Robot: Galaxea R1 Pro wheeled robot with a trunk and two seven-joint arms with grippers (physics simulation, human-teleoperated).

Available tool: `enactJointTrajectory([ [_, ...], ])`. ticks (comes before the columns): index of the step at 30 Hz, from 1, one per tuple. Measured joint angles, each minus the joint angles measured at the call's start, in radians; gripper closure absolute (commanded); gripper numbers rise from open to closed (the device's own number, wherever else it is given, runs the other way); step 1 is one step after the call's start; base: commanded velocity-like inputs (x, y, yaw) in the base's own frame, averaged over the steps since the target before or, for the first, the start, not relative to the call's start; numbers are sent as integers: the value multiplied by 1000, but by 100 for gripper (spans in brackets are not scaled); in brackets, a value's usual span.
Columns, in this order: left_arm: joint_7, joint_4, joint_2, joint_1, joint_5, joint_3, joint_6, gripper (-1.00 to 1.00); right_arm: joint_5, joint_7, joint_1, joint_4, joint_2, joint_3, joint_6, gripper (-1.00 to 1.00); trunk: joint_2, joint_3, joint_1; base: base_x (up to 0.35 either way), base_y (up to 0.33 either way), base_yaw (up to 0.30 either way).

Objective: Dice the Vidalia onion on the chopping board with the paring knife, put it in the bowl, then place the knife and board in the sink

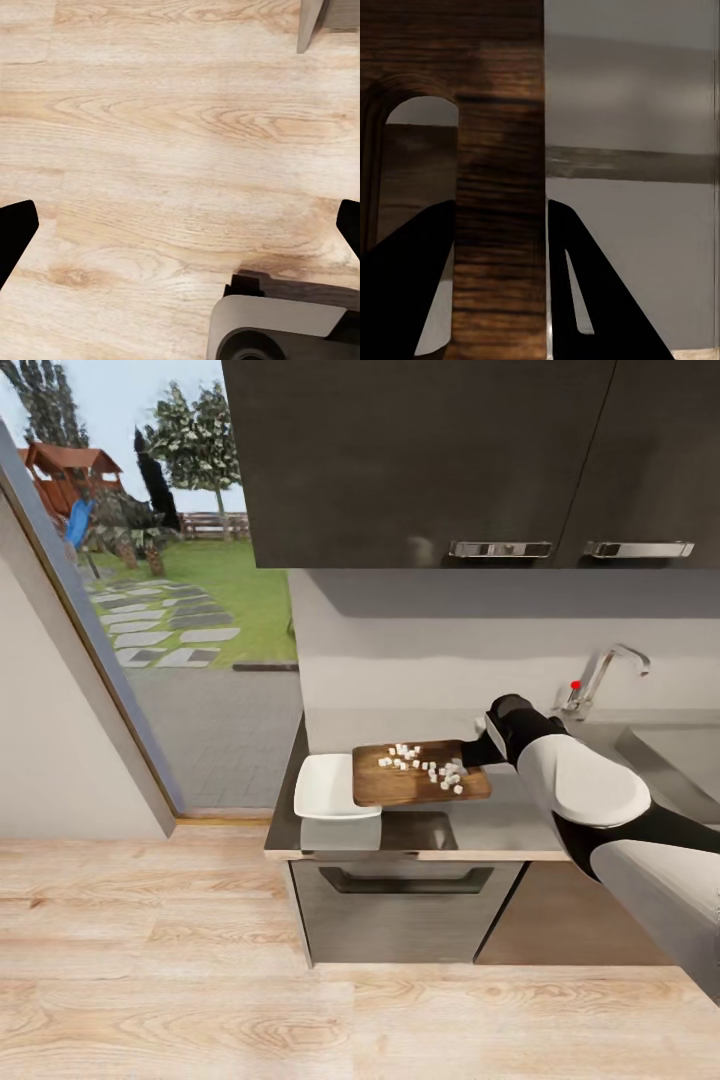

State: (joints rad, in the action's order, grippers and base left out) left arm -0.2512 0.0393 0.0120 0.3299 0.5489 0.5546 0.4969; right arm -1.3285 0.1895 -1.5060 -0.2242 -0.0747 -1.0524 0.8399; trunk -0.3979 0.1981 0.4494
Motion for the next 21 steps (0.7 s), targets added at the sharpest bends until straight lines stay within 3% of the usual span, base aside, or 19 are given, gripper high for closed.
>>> enactJointTrajectory([
  [6, 0, 1, 1, 0, 0, 0, 0, -100, -2, -94, -2, 0, -28, -1, 18, 100, 0, 0, 0, 0, 0, 0],
  [21, 0, 1, 1, 0, 0, 0, 0, -100, 2, -107, -30, 0, -36, -1, 22, 100, 0, 0, 0, 0, 0, 0],
])
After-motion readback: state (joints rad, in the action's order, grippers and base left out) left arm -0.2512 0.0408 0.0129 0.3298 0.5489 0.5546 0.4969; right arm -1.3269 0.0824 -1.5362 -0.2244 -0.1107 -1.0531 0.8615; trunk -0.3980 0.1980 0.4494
